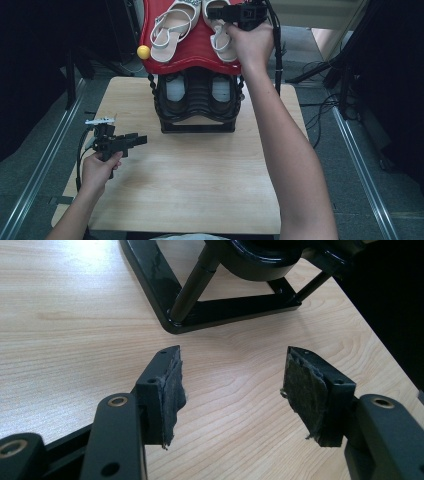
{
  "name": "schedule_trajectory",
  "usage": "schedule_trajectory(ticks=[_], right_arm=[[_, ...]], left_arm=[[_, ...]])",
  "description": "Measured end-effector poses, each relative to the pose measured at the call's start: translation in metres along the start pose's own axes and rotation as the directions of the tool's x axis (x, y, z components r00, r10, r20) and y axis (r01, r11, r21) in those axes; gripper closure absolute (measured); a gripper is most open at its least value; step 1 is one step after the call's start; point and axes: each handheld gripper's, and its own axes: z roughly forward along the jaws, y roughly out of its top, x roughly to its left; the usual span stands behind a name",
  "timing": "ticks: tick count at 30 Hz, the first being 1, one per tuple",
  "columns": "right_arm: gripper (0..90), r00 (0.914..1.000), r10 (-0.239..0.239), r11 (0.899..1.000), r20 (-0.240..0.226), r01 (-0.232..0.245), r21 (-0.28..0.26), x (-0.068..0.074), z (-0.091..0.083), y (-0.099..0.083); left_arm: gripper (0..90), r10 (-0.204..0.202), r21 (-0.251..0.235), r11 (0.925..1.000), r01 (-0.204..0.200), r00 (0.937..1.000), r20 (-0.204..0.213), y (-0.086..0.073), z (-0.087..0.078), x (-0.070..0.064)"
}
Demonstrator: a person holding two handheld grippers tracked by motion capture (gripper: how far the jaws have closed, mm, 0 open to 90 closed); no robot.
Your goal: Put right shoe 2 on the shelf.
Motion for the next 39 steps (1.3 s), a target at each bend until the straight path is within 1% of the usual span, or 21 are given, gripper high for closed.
schedule_trajectory(ticks=[1,7,10,12,16,18,20,22,24,25,26,28,29,31,33,36,39], right_arm=[[67.0,1.0000,0.004,1.000,-0.003,-0.004,0.001,-0.001,0.000,0.001],[64.6,0.9998,-0.003,1.000,0.019,0.003,-0.009,-0.008,-0.006,0.003],[64.0,0.9999,0.005,1.000,0.012,-0.004,-0.016,-0.013,-0.010,0.003],[61.8,0.9999,0.004,1.000,0.012,-0.004,-0.022,-0.014,-0.012,0.004],[58.0,0.9998,-0.004,0.999,0.017,0.004,-0.036,-0.015,-0.019,0.006],[57.5,0.9997,-0.012,0.999,0.021,0.012,-0.036,-0.017,-0.021,0.007],[56.2,0.9995,-0.016,0.999,0.027,0.017,-0.035,-0.021,-0.025,0.007],[53.8,0.9996,-0.008,0.999,0.029,0.009,-0.033,-0.025,-0.028,0.005],[51.3,0.9999,0.010,0.999,0.013,-0.010,-0.037,-0.030,-0.031,0.002],[50.1,0.9998,0.018,0.999,0.010,-0.018,-0.038,-0.032,-0.032,0.000],[49.5,0.9996,0.021,0.999,0.018,-0.020,-0.038,-0.034,-0.033,-0.003],[48.4,0.9995,0.017,0.999,0.027,-0.016,-0.037,-0.038,-0.035,-0.007],[47.4,0.9994,0.020,0.999,0.029,-0.018,-0.042,-0.040,-0.037,-0.010],[45.9,0.9989,0.038,0.997,0.027,-0.036,-0.075,-0.044,-0.042,-0.014],[46.1,0.9987,0.049,0.994,0.013,-0.048,-0.099,-0.048,-0.047,-0.017],[46.3,0.9984,0.031,0.997,0.047,-0.027,-0.077,-0.052,-0.052,-0.020],[46.3,0.9977,0.034,0.997,0.059,-0.030,-0.078,-0.058,-0.057,-0.024]], left_arm=[[41.0,-0.002,0.000,1.0000,0.002,1.0000,0.001,0.000,0.000,0.000],[41.1,0.000,0.005,1.0000,0.000,1.0000,-0.007,0.000,0.001,0.001],[41.1,-0.007,-0.001,1.0000,0.007,0.9999,-0.009,0.000,0.002,0.000],[41.1,-0.004,0.005,1.0000,0.004,1.0000,-0.008,0.000,0.003,0.001],[41.0,-0.006,0.000,1.0000,0.006,0.9999,-0.011,0.001,0.004,0.000],[41.1,0.004,0.013,0.9999,-0.004,0.9999,-0.012,0.001,0.005,0.001],[41.0,-0.006,0.011,0.9999,0.006,0.9999,-0.016,0.001,0.006,0.001],[41.0,-0.003,0.012,0.9999,0.003,0.9999,-0.015,0.001,0.007,0.001],[41.0,0.000,0.011,0.9999,0.001,0.9999,-0.015,0.001,0.007,0.000],[41.0,0.003,0.017,0.9999,-0.002,0.9999,-0.013,0.001,0.007,0.000],[41.0,0.010,0.022,0.9997,-0.010,0.9998,-0.018,0.001,0.008,-0.001],[41.0,0.008,0.024,0.9997,-0.008,0.9998,-0.018,0.001,0.008,-0.001],[41.0,0.008,0.022,0.9997,-0.008,0.9998,-0.019,0.001,0.008,-0.001],[41.0,0.010,0.019,0.9998,-0.010,0.9998,-0.016,0.001,0.007,-0.001],[41.0,0.012,0.017,0.9998,-0.012,0.9998,-0.016,0.001,0.007,-0.002],[41.0,0.005,0.020,0.9998,-0.005,0.9999,-0.016,0.001,0.008,-0.002],[41.0,0.009,0.022,0.9997,-0.008,0.9998,-0.017,0.000,0.009,-0.002]])
